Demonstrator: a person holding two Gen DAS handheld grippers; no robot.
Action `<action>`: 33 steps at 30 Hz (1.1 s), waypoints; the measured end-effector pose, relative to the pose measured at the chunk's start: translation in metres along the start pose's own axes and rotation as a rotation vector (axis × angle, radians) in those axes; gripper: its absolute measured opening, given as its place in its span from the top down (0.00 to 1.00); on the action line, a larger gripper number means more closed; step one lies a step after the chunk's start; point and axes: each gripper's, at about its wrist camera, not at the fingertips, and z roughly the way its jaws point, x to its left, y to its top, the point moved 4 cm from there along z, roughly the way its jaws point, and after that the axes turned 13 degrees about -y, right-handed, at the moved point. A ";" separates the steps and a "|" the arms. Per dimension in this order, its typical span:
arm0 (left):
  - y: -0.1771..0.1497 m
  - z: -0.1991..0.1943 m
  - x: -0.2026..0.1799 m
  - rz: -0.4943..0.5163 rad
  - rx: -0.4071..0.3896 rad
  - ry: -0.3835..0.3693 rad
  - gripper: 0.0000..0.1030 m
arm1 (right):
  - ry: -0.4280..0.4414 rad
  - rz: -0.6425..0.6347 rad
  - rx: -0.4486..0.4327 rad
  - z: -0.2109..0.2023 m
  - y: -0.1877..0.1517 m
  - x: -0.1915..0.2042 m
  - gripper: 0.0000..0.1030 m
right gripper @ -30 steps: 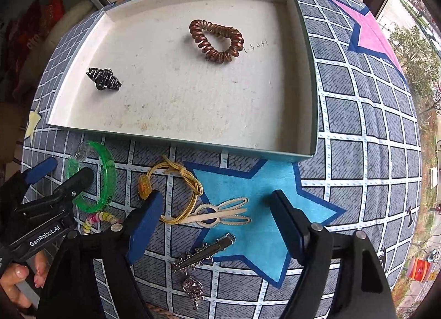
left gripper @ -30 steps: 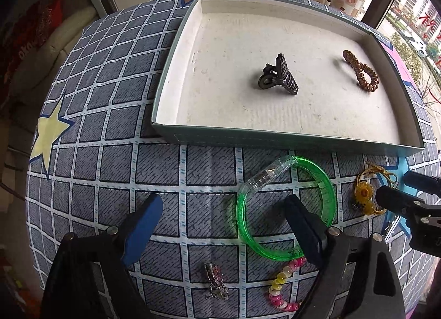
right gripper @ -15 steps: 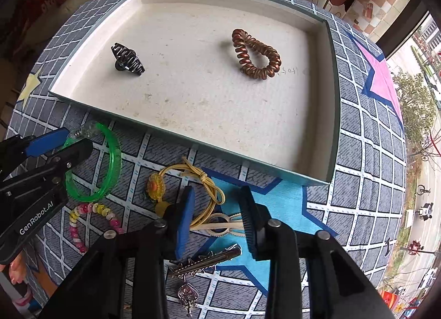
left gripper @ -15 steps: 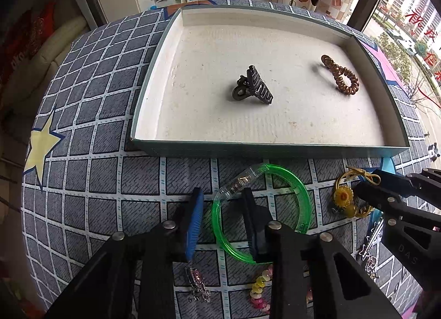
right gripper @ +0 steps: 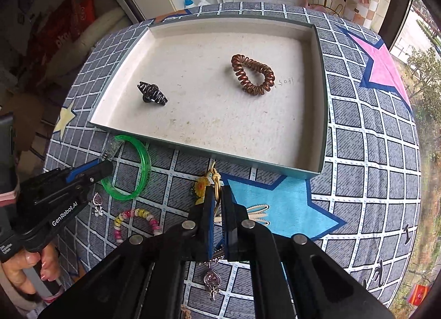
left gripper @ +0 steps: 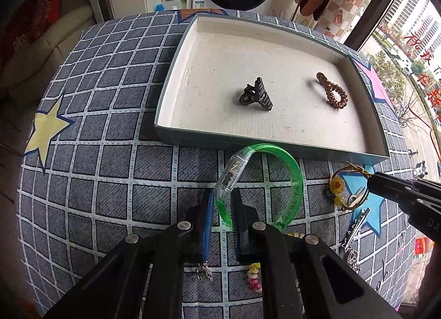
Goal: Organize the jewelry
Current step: 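Grasp the green bangle with the left tool while the right tool grasps the yellow flower hair tie, then carry the bangle and yellow hair tie into the tray and open both tools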
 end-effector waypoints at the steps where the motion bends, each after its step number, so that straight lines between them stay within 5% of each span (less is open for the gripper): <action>1: 0.000 -0.004 0.000 0.005 -0.007 -0.004 0.76 | 0.011 0.009 -0.003 -0.004 0.001 -0.002 0.95; 8: 0.002 -0.019 -0.007 0.023 -0.034 -0.021 0.76 | 0.045 0.029 -0.029 -0.023 -0.004 -0.018 0.95; 13: 0.000 -0.023 -0.011 0.022 -0.040 -0.020 0.76 | 0.079 0.042 0.029 -0.008 -0.010 -0.018 0.94; 14: 0.000 -0.024 -0.011 0.022 -0.042 -0.018 0.76 | 0.072 0.032 0.032 -0.005 -0.010 -0.017 0.86; 15: -0.001 -0.025 -0.010 0.020 -0.042 -0.015 0.76 | 0.063 0.017 0.031 -0.002 -0.010 -0.013 0.63; 17: -0.002 -0.027 -0.007 0.013 -0.045 -0.010 0.76 | 0.067 -0.001 0.025 0.003 -0.008 -0.006 0.35; 22: -0.005 -0.033 0.001 -0.003 -0.051 0.003 0.76 | 0.056 -0.053 0.054 0.023 -0.007 0.014 0.46; 29: -0.008 -0.038 0.003 -0.007 -0.056 0.004 0.76 | -0.050 -0.138 0.066 0.038 -0.013 0.028 0.86; 33: -0.007 -0.040 -0.001 0.001 -0.061 -0.005 0.76 | 0.011 -0.071 0.053 0.029 -0.012 0.016 0.86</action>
